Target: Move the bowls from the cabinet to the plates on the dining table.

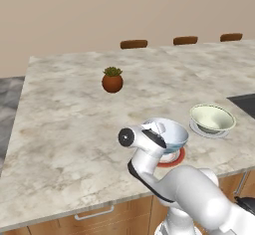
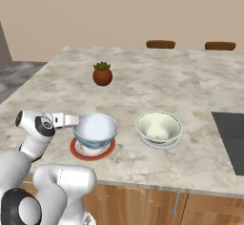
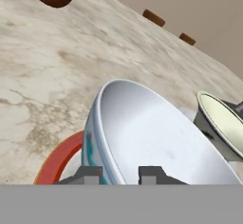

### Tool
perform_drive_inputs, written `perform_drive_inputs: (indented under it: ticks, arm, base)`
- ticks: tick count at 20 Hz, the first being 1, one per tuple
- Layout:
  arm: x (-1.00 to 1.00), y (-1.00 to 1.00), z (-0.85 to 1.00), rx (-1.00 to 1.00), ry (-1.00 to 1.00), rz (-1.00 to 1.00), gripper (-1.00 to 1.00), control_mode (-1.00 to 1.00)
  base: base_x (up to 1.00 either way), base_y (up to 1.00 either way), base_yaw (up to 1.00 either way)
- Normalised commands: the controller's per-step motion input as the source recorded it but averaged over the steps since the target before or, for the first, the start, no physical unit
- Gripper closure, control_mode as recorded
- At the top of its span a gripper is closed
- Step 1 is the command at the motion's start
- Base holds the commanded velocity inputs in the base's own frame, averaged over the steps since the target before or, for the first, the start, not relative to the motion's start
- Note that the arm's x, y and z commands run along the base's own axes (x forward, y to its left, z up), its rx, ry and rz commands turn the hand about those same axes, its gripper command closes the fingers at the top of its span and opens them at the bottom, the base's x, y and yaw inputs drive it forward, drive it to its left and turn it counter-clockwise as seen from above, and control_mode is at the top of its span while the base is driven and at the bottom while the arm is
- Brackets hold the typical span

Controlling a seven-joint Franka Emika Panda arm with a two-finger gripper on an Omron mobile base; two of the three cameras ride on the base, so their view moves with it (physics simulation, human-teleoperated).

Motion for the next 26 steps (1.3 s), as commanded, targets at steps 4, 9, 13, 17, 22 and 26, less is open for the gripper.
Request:
perform_drive_inputs:
  ticks: [4,9,13,17,22,26]
  arm:
    - [0.00,0.00,0.00,0.00,0.00,0.00,-1.00,-1.00]
    - [-0.05,0.00,0.02,0.00,0.00,0.00,-1.00,-1.00]
    - [-0.21,0.00,0.39,0.00,0.00,0.00,-1.00,-1.00]
    - [-0.37,0.00,0.67,0.00,0.01,0.00,-1.00,-1.00]
    - [-0.35,-0.01,0.82,0.00,0.08,0.00,-1.00,-1.00]
    - [-0.42,-0.17,0.65,0.07,0.11,0.06,-1.00,-1.00]
  base:
    - [0.00,0.00,0.00]
    - [0.00,0.00,0.00]
    - [0.00,0.00,0.00]
    - [0.00,0.00,0.00]
    - [0.00,0.00,0.00]
    - [0.00,0.00,0.00]
